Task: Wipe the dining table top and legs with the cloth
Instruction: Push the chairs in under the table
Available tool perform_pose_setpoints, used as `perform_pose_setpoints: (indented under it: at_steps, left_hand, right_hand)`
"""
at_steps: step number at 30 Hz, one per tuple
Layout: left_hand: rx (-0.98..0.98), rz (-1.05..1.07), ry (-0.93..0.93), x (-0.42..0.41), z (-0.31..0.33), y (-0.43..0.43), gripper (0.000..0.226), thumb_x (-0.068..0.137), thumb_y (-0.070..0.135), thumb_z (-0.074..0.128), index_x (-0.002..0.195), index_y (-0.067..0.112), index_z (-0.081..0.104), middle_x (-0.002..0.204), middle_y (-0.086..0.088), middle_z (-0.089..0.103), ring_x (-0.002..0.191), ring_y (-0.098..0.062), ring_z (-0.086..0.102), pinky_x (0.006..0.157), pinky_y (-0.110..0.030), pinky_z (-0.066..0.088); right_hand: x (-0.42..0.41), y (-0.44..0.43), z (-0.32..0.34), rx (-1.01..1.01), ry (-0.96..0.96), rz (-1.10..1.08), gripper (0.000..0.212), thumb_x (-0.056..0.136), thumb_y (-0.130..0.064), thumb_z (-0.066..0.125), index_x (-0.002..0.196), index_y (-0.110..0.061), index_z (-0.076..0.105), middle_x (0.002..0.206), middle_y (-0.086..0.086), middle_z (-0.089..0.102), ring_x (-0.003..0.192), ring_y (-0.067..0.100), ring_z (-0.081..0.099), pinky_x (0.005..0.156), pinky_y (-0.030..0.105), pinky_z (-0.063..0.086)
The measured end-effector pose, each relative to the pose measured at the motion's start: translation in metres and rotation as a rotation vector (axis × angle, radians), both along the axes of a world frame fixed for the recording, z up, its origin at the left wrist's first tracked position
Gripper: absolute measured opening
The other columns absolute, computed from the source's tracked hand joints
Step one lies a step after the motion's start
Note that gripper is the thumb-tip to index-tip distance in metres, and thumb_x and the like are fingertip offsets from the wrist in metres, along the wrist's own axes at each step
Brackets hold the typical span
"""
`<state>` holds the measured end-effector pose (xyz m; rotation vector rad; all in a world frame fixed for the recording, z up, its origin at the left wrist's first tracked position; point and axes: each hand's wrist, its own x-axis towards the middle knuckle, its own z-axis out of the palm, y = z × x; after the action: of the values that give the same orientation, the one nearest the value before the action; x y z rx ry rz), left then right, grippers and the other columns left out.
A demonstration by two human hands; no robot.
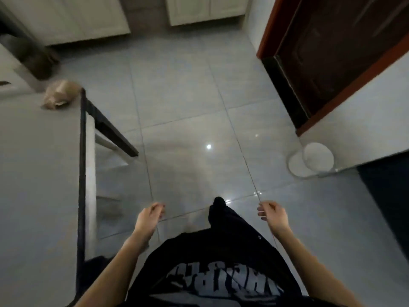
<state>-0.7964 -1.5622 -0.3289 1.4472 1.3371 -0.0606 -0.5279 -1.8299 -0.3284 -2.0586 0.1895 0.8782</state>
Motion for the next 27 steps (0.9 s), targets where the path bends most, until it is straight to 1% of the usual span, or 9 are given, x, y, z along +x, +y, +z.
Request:
perform_pose_setpoints:
  at_steps: [4,6,8,12,15,16,19,22,27]
  left_hand:
    - [0.044,0.180,-0.059,0.044,0.024,0.022,0.021,0.098,0.020,0.048,0.092,0.022,0.067,0.088,-0.003,0.068,0.088,-0.023,0.064,0.085,-0.038,0.049]
    - [0.089,0.245,-0.087,0.061,0.036,0.034,0.020,0.091,0.032,0.051,0.091,0.021,0.068,0.087,-0.004,0.069,0.088,-0.024,0.065,0.086,-0.041,0.050]
    - [0.122,0.307,-0.115,0.071,0.043,0.046,0.036,0.078,0.047,0.049,0.087,0.019,0.069,0.086,-0.005,0.070,0.088,-0.025,0.065,0.085,-0.042,0.050]
    - [0.122,0.404,-0.082,0.086,0.044,0.074,0.020,0.087,0.030,0.049,0.082,0.025,0.068,0.085,0.000,0.071,0.082,-0.019,0.065,0.085,-0.042,0.050]
    - [0.117,0.444,-0.070,0.098,0.038,0.111,0.023,0.095,0.016,0.051,0.083,0.028,0.066,0.087,0.002,0.070,0.081,-0.014,0.064,0.085,-0.038,0.051]
    - [0.120,0.458,-0.077,0.103,0.038,0.129,0.021,0.094,0.018,0.051,0.083,0.029,0.066,0.088,0.002,0.070,0.081,-0.013,0.064,0.084,-0.037,0.051]
    - [0.150,0.464,-0.122,0.113,0.044,0.186,0.018,0.089,0.028,0.050,0.088,0.024,0.067,0.089,0.001,0.071,0.084,-0.015,0.065,0.083,-0.036,0.051]
    - [0.192,0.466,-0.130,0.117,0.052,0.236,0.018,0.094,0.020,0.050,0.096,0.017,0.068,0.092,0.000,0.069,0.088,-0.016,0.064,0.085,-0.036,0.050]
    - [0.283,0.489,-0.084,0.107,0.057,0.291,0.015,0.095,0.021,0.051,0.094,0.029,0.064,0.090,0.010,0.068,0.087,-0.008,0.063,0.079,-0.031,0.049]
  right_hand:
    - [0.072,0.095,0.025,0.122,-0.011,0.206,0.021,0.094,-0.003,0.049,0.083,-0.010,0.066,0.075,0.011,0.065,0.067,0.024,0.061,0.065,0.030,0.049]
    - [0.095,0.141,0.032,0.152,-0.022,0.318,0.025,0.094,0.000,0.048,0.080,-0.011,0.065,0.072,0.009,0.064,0.062,0.017,0.060,0.062,0.026,0.049]
    - [0.110,0.182,0.035,0.161,-0.022,0.433,0.022,0.094,-0.001,0.048,0.082,-0.008,0.065,0.071,0.006,0.064,0.056,0.008,0.060,0.059,0.020,0.049]
    - [0.133,0.248,0.018,0.148,-0.002,0.591,0.018,0.095,-0.002,0.050,0.088,-0.005,0.066,0.072,0.008,0.065,0.054,0.005,0.061,0.056,0.017,0.049]
    - [0.153,0.290,-0.003,0.077,0.006,0.632,0.023,0.095,-0.001,0.050,0.082,-0.010,0.066,0.072,0.009,0.065,0.059,0.015,0.061,0.057,0.024,0.049]
    - [0.161,0.304,-0.008,0.052,-0.004,0.644,0.022,0.095,-0.001,0.050,0.083,-0.009,0.067,0.073,0.010,0.065,0.059,0.016,0.061,0.057,0.025,0.049]
    - [0.179,0.349,-0.012,0.019,-0.033,0.643,0.022,0.095,0.000,0.049,0.084,-0.005,0.066,0.073,0.012,0.064,0.050,0.005,0.062,0.050,0.015,0.049]
    - [0.187,0.403,-0.002,0.032,-0.044,0.653,0.020,0.096,-0.003,0.049,0.086,-0.003,0.066,0.073,0.011,0.065,0.053,0.010,0.062,0.050,0.015,0.049]
    - [0.171,0.507,0.019,0.126,-0.049,0.793,0.023,0.096,-0.005,0.050,0.082,-0.010,0.067,0.079,0.016,0.067,0.066,0.024,0.063,0.059,0.022,0.052]
